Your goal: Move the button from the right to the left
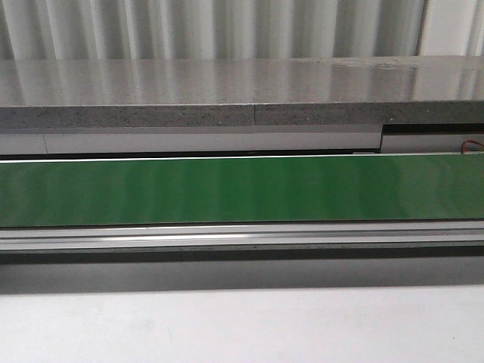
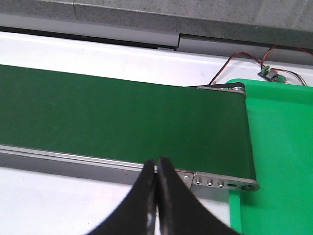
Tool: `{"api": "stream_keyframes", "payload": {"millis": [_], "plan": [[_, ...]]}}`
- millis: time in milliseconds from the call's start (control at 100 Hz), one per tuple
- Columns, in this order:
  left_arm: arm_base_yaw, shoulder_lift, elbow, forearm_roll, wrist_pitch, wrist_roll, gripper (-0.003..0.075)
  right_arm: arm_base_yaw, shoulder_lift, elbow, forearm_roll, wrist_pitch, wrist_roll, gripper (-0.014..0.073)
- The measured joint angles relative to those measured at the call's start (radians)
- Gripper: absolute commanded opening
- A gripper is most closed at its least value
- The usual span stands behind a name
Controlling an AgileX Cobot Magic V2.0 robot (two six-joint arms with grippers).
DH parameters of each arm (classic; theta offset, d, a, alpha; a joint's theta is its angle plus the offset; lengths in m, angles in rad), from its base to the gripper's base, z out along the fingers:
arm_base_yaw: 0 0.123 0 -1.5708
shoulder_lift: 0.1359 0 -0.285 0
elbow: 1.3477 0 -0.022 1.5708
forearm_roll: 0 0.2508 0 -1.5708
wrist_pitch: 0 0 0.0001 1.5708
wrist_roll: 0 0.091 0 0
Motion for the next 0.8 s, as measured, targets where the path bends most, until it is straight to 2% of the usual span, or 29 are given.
{"api": "stream_keyframes", "payload": {"millis": [190, 400, 520, 710, 800], "plan": [[0.000, 0.000, 0.000, 0.000, 0.000, 0.000, -0.0020, 0.002, -0.007, 0.013, 0.004, -0.039, 0.000, -0.0067], [0.000, 0.000, 0.000, 0.000, 0.000, 0.000, -0.0020, 0.018, -0.090, 0.154, 0.002, -0.220, 0.029, -0.0067], [0.000, 0.000, 0.000, 0.000, 0.000, 0.000, -0.0020, 0.057, -0.170, 0.268, -0.068, -0.336, 0.140, -0.0067], [0.000, 0.000, 0.000, 0.000, 0.000, 0.000, -0.0020, 0.131, -0.302, 0.410, -0.265, -0.469, 0.383, -0.0067], [0.000, 0.000, 0.000, 0.000, 0.000, 0.000, -0.0020, 0.150, -0.353, 0.458, -0.313, -0.515, 0.441, -0.0067]]}}
